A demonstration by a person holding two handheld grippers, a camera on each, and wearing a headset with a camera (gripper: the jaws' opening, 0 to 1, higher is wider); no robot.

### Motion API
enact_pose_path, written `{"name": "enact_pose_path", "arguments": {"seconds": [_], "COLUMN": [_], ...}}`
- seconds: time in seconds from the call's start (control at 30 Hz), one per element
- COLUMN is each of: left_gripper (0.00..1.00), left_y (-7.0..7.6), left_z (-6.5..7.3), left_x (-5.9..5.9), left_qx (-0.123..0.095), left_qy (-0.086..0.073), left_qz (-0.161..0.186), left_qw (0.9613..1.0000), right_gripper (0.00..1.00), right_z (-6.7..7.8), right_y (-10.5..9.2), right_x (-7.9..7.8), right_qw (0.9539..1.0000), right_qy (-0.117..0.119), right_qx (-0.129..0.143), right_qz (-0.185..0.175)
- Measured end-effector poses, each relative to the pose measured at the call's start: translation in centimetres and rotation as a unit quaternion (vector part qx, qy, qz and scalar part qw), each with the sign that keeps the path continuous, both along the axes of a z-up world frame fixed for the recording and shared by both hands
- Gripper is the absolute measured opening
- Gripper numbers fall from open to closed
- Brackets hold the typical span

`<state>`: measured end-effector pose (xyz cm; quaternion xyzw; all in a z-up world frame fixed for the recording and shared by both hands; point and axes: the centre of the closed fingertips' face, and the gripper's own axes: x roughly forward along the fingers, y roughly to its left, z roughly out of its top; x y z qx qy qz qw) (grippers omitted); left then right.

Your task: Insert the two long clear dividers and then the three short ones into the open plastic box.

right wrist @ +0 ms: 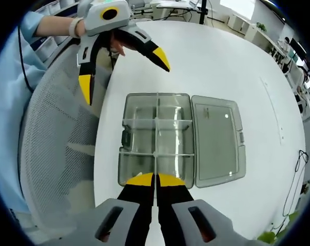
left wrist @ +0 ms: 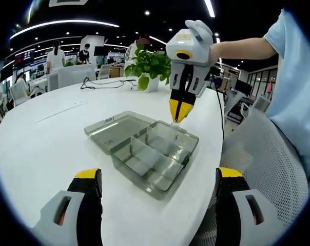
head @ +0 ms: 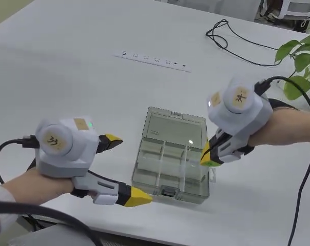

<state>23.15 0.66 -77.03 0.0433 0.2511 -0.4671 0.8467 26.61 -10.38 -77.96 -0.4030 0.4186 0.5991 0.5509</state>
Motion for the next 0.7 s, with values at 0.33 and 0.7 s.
{"name": "enact_pose_path", "arguments": {"seconds": [0.33,0.7], "left_gripper": [0.93,0.92], "left_y": [0.1,0.0], "left_z": [-0.2,-0.3], "left_x": [-0.1,0.1], "left_qx": [-0.001,-0.005], "left_qy": [0.004,0.006], "left_qz": [0.003,0.004], "left_qw": [1.0,1.0], "right_gripper": [0.02,0.02], "right_z": [-1.3,-2.9], "right_y": [0.1,-0.1], "right_x": [-0.5,-0.3], "right_qw": [0.9999,0.9998], "right_qy": [0.006,0.013], "right_qx": [-0.009,-0.016], "right_qz": [0.005,-0.002]}}
